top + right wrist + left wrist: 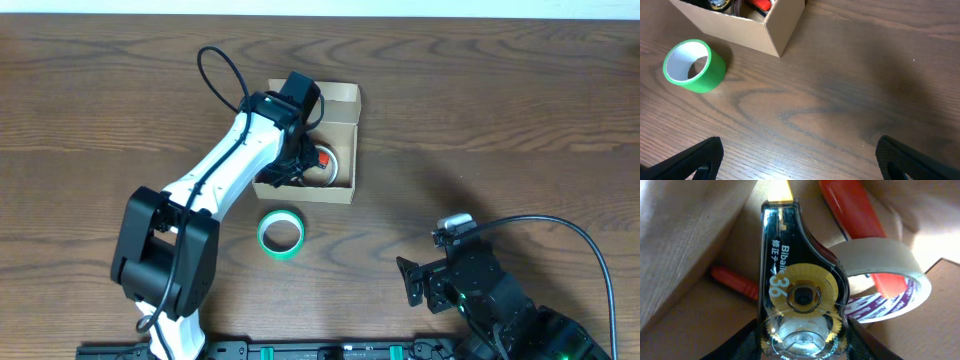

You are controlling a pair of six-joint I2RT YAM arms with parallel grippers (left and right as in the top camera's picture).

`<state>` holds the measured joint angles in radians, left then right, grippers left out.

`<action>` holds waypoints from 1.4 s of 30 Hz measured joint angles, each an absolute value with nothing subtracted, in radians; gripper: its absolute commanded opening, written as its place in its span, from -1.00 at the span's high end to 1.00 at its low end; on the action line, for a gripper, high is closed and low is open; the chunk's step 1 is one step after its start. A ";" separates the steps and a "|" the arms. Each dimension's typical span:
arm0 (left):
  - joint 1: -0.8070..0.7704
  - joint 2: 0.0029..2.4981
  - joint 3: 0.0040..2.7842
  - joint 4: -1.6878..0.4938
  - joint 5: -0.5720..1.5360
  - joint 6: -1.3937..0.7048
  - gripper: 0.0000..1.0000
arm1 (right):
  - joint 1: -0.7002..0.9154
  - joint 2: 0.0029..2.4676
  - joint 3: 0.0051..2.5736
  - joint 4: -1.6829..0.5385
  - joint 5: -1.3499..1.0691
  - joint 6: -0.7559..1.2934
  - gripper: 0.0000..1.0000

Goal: Pack container
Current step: 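Carry the dispenser over the box with the left gripper and release it, then lower the left gripper to the green tape roll and grasp its rim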

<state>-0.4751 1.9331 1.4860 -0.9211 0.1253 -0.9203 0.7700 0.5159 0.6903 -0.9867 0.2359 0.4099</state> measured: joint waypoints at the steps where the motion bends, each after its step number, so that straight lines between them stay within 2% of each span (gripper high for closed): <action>1: -0.475 1.936 1.486 -0.921 0.126 -0.911 0.00 | 0.770 0.516 0.690 -0.987 0.236 0.410 -0.99; 4: -0.473 1.943 1.486 -0.922 0.128 -0.884 -0.04 | 0.770 0.516 0.690 -0.987 0.236 0.410 -0.99; 9: -0.464 1.945 1.487 -0.921 0.121 -0.859 -0.36 | 0.770 0.516 0.690 -0.987 0.236 0.410 -0.98; 13: -0.460 1.945 1.488 -0.920 0.112 -0.856 -0.46 | 0.770 0.516 0.690 -0.987 0.236 0.410 -0.98; 20: -0.459 1.945 1.519 -0.912 0.104 -0.856 -0.51 | 0.770 0.516 0.690 -0.987 0.236 0.410 -0.99; 24: -0.453 1.920 1.600 -0.913 0.104 -0.864 -0.76 | 0.770 0.516 0.690 -0.987 0.236 0.410 -0.98; 26: -0.447 1.870 1.616 -0.932 0.099 -0.896 -0.83 | 0.770 0.516 0.690 -0.987 0.236 0.410 -0.98; 33: -0.442 1.595 1.603 -1.219 0.029 -1.151 -0.83 | 0.770 0.516 0.690 -0.987 0.236 0.410 -0.98; 42: -0.449 1.350 1.267 -1.279 0.001 -1.534 -0.83 | 0.770 0.516 0.690 -0.987 0.236 0.410 -0.99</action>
